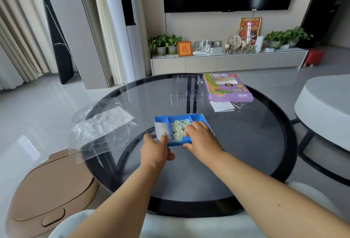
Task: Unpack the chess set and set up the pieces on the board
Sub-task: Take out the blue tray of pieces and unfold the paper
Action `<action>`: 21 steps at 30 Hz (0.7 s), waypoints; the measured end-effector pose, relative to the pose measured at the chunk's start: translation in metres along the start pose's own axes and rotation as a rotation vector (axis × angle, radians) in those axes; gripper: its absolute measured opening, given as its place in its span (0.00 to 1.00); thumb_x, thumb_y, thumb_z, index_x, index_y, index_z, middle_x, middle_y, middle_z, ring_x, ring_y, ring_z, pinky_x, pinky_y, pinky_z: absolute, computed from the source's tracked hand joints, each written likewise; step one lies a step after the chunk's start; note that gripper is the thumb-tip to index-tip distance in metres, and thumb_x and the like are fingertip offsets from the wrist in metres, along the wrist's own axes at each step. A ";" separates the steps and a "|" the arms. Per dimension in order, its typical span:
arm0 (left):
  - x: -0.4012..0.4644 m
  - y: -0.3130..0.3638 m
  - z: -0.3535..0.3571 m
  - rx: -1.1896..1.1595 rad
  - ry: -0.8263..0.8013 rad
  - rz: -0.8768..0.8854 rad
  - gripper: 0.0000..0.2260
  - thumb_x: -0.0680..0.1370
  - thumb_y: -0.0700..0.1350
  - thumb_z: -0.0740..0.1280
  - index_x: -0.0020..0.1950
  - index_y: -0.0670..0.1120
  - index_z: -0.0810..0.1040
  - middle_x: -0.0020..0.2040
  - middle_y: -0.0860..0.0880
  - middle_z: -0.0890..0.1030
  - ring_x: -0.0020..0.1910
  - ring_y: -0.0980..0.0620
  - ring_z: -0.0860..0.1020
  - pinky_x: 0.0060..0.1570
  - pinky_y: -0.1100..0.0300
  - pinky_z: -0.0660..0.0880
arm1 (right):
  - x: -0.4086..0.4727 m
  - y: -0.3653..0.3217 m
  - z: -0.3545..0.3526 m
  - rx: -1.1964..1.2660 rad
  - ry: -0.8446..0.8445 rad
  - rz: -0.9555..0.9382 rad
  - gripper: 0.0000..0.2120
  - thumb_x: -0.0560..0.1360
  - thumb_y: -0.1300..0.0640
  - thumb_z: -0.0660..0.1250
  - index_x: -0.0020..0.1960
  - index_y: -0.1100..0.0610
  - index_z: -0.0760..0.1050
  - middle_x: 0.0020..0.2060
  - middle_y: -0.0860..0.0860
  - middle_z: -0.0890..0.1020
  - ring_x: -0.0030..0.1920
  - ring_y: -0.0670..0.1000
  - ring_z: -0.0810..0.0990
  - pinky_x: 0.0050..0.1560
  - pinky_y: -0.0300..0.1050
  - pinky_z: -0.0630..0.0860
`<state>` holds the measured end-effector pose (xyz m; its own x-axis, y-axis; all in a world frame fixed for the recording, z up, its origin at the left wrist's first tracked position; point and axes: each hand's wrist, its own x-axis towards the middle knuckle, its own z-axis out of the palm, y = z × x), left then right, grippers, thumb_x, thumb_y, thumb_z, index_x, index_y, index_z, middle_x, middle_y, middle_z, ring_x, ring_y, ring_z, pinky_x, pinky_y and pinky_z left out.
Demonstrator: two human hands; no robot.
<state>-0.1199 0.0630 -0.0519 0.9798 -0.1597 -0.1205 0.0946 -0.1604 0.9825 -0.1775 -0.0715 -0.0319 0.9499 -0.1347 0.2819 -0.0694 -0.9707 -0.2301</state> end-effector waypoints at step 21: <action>-0.002 0.006 0.001 0.096 0.024 -0.008 0.11 0.81 0.50 0.59 0.57 0.44 0.64 0.39 0.41 0.80 0.25 0.49 0.79 0.31 0.55 0.80 | 0.024 -0.006 -0.006 -0.182 -0.253 -0.087 0.16 0.76 0.56 0.67 0.59 0.61 0.66 0.57 0.57 0.71 0.59 0.56 0.69 0.57 0.46 0.67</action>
<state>-0.1212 0.0614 -0.0456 0.9830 -0.1353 -0.1237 0.0861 -0.2548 0.9632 -0.1556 -0.0696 -0.0181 0.9987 -0.0184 0.0472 -0.0165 -0.9991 -0.0390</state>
